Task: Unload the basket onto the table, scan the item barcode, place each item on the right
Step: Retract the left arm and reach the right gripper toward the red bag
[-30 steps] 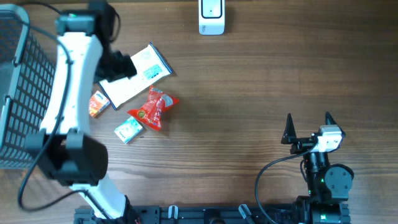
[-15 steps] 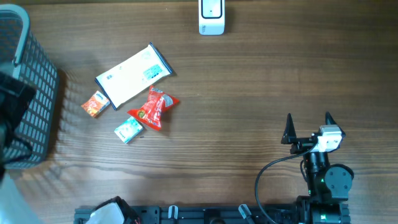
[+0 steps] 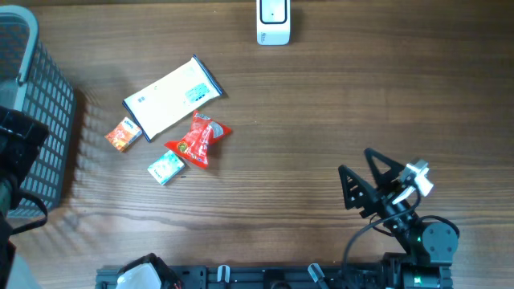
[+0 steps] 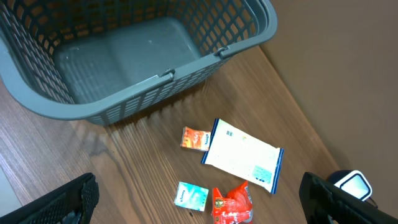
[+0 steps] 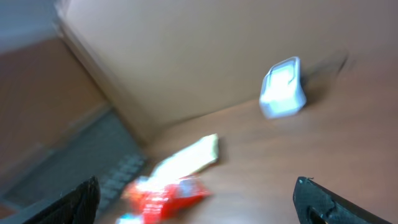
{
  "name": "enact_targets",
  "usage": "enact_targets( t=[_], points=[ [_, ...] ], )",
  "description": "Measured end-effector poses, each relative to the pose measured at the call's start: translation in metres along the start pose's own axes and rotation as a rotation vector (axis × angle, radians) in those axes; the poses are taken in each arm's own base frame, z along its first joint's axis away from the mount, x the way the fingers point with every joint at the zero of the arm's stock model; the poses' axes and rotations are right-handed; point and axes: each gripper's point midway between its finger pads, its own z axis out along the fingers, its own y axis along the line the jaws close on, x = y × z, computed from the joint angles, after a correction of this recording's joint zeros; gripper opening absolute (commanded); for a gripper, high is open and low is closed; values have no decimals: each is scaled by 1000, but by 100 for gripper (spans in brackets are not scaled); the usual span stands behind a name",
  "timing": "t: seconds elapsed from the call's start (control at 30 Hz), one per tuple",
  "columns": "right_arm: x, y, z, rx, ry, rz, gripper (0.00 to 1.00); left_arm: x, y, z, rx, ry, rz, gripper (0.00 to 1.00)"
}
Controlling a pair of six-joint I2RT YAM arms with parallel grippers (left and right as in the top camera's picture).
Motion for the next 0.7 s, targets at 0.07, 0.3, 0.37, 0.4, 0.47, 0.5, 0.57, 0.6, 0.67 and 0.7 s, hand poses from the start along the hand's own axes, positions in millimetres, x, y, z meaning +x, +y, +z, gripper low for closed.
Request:
enact_targets(
  t=[0.07, 0.3, 0.37, 0.4, 0.47, 0.5, 0.57, 0.6, 0.67, 0.7],
  points=[
    [-3, 7, 0, -33, -3, 154, 100, 0, 0, 0, 0, 0, 0, 100],
    [-50, 77, -15, -304, -123, 197, 100, 0, 0, 0, 2, 2, 0, 100],
    [-56, 83, -14, -285, -107, 212, 100, 0, 0, 0, 3, 2, 0, 100],
    [-60, 85, -12, -253, -86, 223, 99, 0, 0, 0, 3, 2, 0, 100],
    [-64, 84, -7, -181, -37, 225, 99, 1, 0, 0, 3, 3, 0, 100],
    [-67, 83, -3, -136, -1, 218, 99, 1, 0, 0, 2, 3, 0, 100],
    [-74, 82, 9, -64, 84, 194, 100, 1, 0, 0, 2, 4, 0, 100],
    [-78, 83, 17, -43, 139, 182, 100, 1, 0, 0, 1, 4, 0, 100],
    [-84, 84, 31, -14, 247, 173, 99, 1, 0, 0, 3, 5, 0, 100],
    [-88, 85, 42, -1, 327, 175, 100, 1, 0, 0, 3, 5, 0, 100]
  ],
)
